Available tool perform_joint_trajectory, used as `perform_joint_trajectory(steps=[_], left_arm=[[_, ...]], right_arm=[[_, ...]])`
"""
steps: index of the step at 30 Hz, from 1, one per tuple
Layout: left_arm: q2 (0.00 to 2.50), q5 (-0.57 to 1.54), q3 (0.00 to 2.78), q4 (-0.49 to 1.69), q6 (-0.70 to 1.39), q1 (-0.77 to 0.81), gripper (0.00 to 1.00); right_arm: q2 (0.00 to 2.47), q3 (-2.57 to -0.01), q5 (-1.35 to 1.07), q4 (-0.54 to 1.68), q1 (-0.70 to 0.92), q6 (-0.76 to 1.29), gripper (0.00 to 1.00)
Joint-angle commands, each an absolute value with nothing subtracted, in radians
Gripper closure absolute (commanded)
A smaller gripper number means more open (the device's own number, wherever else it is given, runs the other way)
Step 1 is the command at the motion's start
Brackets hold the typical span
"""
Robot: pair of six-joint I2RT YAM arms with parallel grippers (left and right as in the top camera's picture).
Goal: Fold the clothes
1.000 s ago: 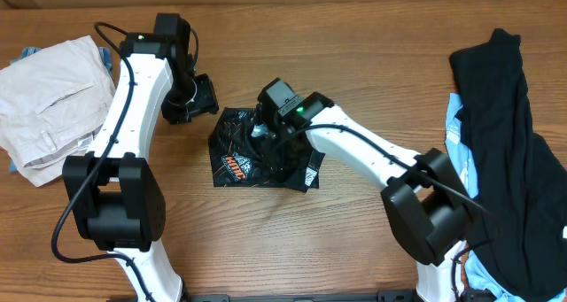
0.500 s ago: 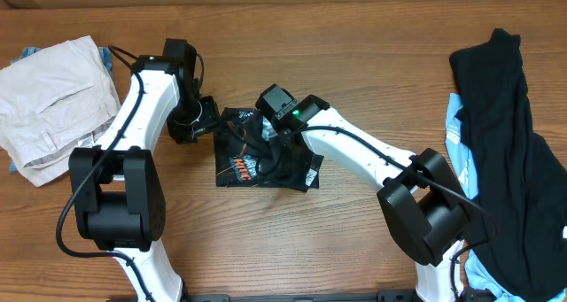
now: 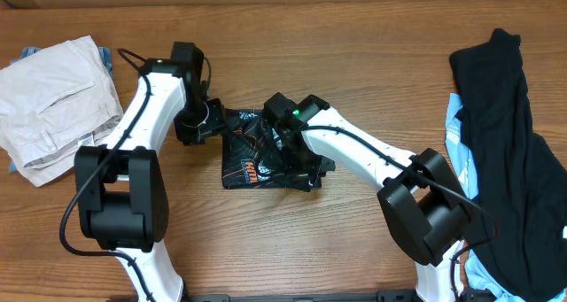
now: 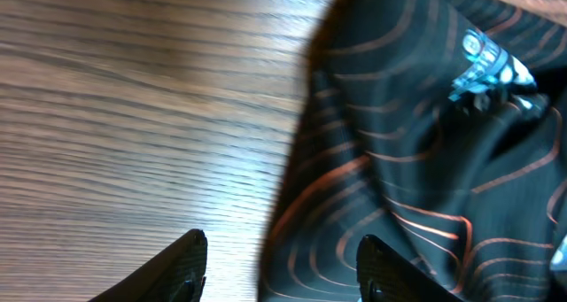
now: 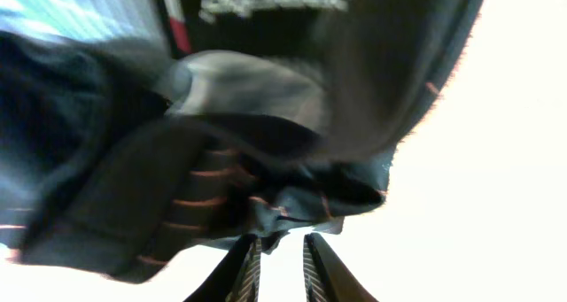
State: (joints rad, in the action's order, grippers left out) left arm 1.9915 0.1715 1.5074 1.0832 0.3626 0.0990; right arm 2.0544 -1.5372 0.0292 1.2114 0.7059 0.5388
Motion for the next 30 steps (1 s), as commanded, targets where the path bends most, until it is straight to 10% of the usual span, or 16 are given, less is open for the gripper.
perform_joint_trajectory(steps=[1,11,30], left_arm=[[1.970,0.184,1.499,1.079,0.344,0.118,0.42],[1.970,0.173,1.499,1.074,0.344,0.134,0.42],[1.970,0.173,1.499,1.069,0.344,0.134,0.41]], right_arm=[[2.027,-1.553,0.035,1.212,0.699,0.554,0.79],[1.866,-1.621,-0.052,1.115,0.700,0.320,0.59],[2.090,-1.616,-0.165,0.847,0.657,0.228,0.68]])
